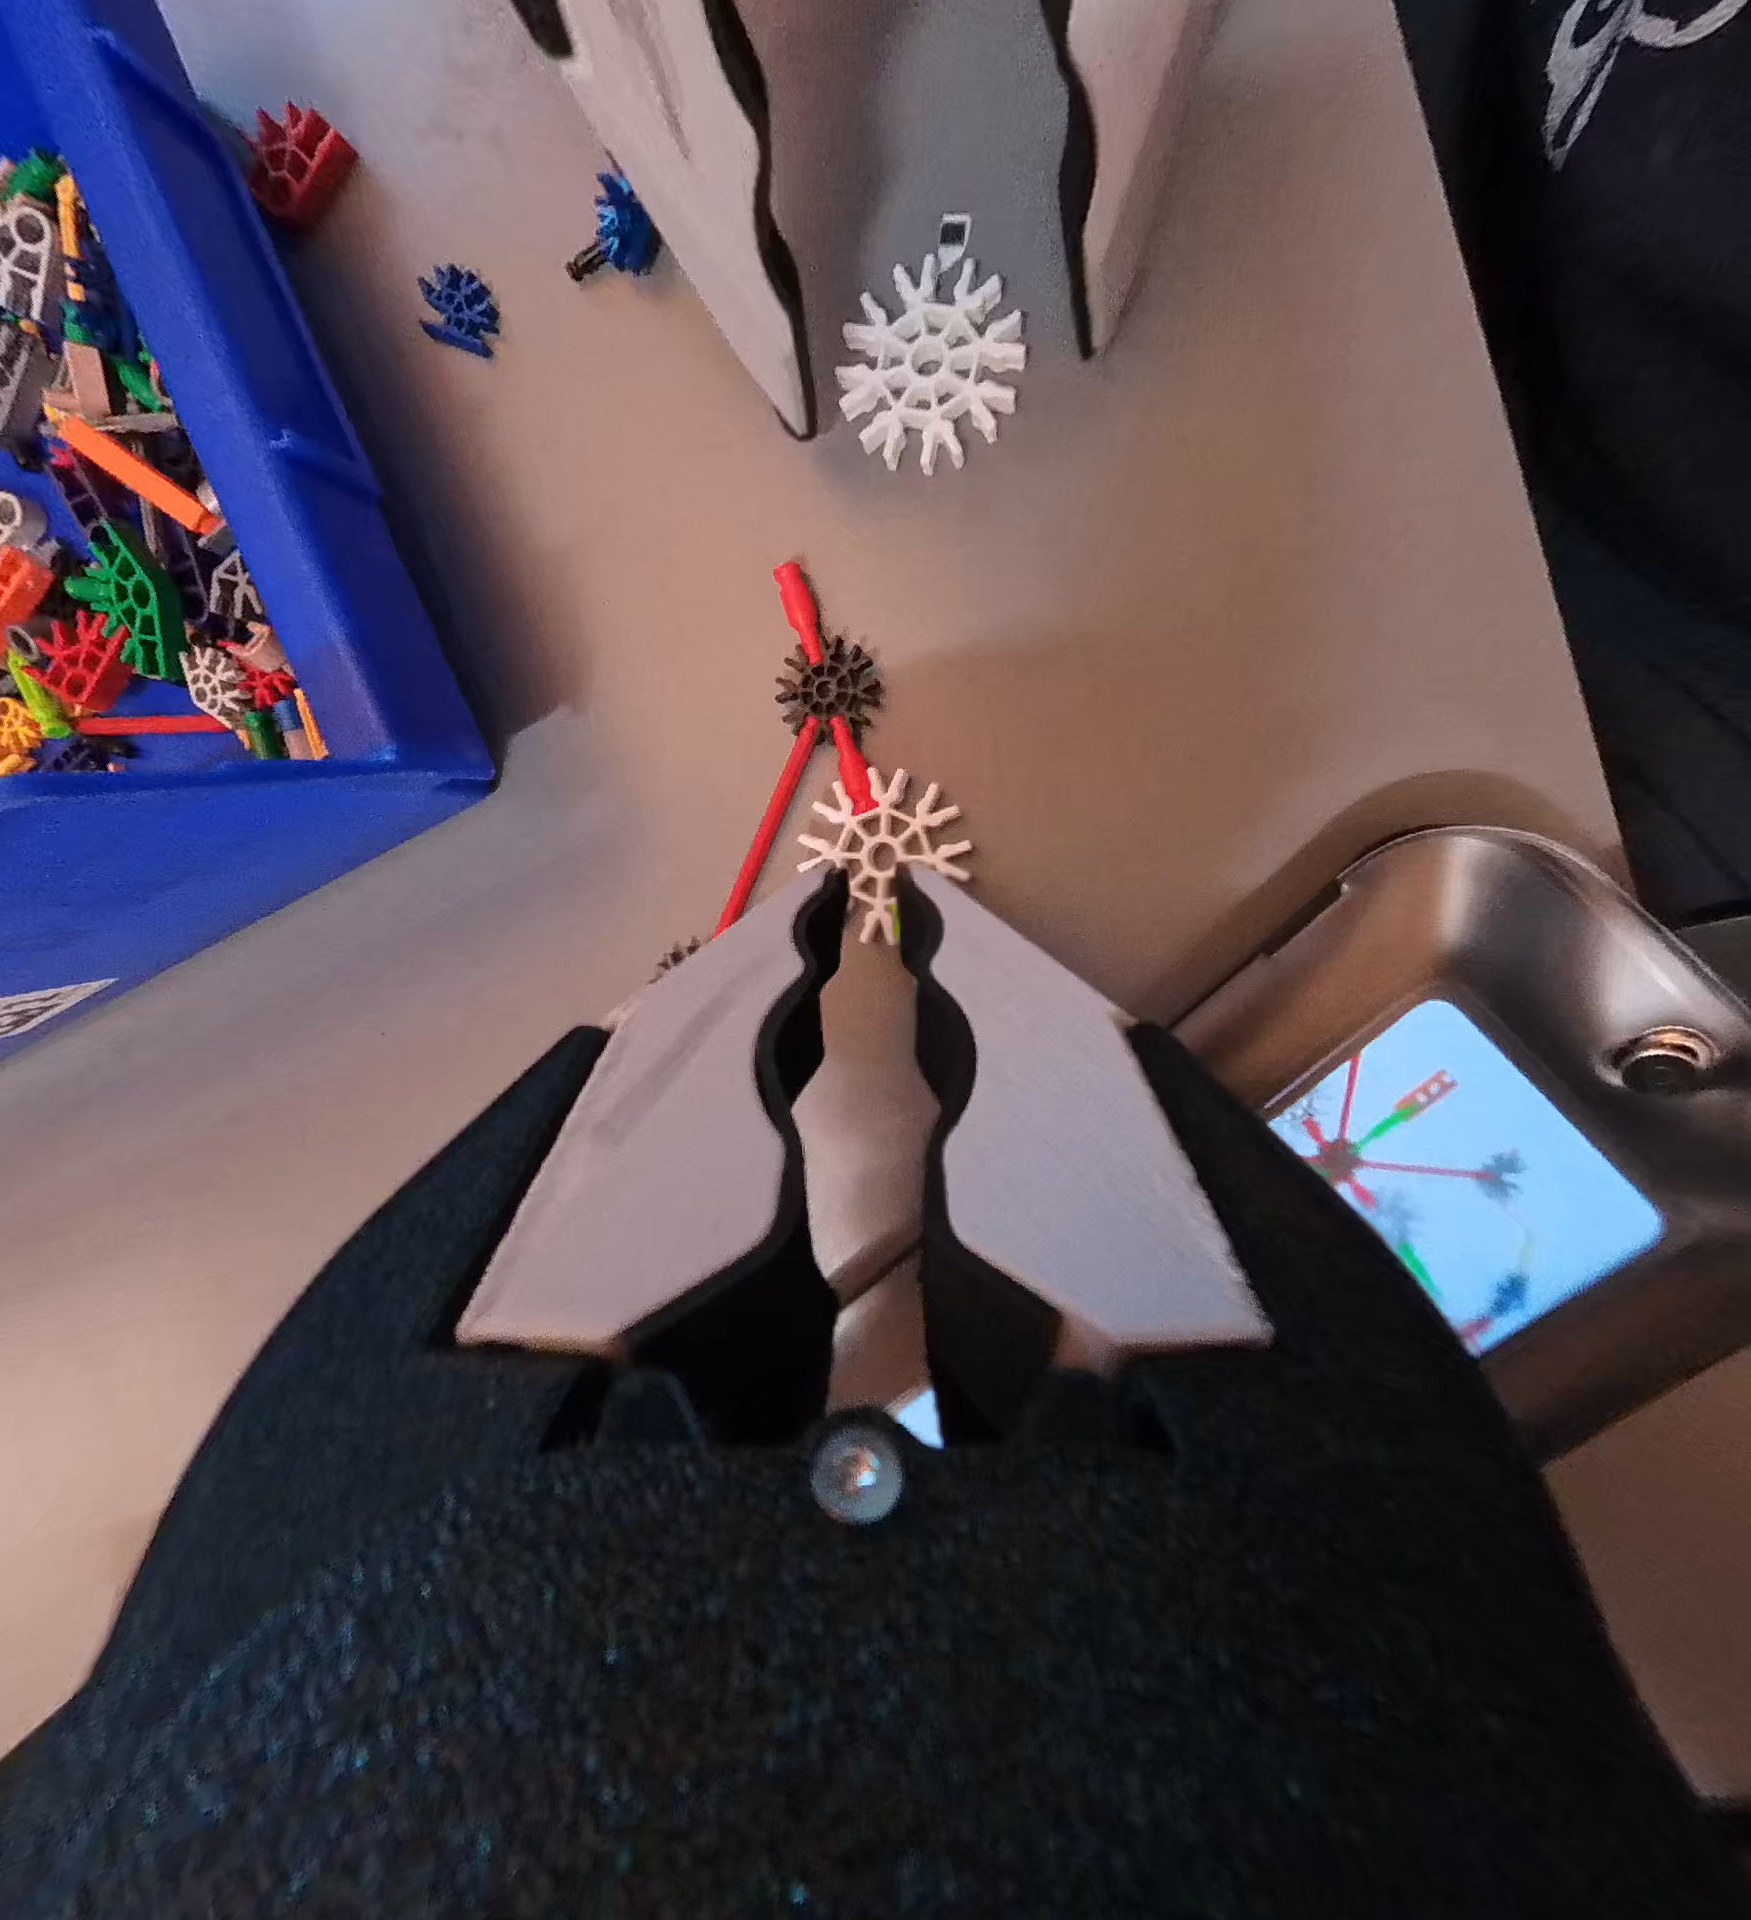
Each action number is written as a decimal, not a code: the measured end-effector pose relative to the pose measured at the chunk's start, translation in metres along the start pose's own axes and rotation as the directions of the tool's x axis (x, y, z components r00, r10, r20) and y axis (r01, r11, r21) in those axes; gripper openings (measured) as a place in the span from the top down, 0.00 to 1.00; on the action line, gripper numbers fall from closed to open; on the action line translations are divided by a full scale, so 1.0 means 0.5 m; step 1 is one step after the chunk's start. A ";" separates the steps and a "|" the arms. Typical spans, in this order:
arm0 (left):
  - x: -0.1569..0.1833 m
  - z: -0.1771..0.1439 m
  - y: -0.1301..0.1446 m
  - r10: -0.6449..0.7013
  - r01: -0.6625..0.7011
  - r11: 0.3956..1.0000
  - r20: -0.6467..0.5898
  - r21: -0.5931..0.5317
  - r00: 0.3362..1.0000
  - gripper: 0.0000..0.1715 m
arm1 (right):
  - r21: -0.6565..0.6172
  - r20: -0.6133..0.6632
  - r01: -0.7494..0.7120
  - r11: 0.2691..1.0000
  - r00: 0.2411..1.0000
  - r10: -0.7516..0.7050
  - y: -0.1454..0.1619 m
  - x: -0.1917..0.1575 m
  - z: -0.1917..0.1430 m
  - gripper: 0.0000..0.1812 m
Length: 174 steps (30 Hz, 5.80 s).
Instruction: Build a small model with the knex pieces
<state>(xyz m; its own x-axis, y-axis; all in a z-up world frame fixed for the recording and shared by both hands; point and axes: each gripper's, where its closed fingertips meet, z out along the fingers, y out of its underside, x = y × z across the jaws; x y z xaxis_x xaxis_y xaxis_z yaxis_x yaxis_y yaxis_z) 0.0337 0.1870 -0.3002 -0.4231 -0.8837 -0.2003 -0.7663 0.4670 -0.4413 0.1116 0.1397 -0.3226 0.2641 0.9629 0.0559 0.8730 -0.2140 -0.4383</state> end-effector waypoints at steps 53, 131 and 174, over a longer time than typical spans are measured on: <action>-0.015 0.055 -0.014 0.000 0.002 1.000 -0.061 0.019 0.998 0.94 | 0.067 -0.099 -0.118 0.991 0.987 0.124 -0.036 0.096 0.020 0.78; -0.032 -0.028 -0.015 -0.111 0.093 0.986 0.130 0.136 0.985 0.96 | 0.087 -0.131 -0.058 0.995 0.989 0.069 -0.043 0.081 0.014 0.79; -0.075 -0.084 -0.040 -0.090 0.058 0.985 0.196 0.160 0.976 0.96 | 0.186 -0.163 -0.096 0.978 0.978 0.128 -0.032 0.069 -0.052 0.80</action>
<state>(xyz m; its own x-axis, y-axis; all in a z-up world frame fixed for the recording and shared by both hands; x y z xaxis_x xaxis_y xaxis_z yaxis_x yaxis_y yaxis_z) 0.0448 0.2123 -0.2473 -0.2498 -0.9112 -0.3275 -0.7025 0.4033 -0.5864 0.1176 0.1719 -0.2902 0.4366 0.8879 0.1450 0.7518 -0.2715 -0.6009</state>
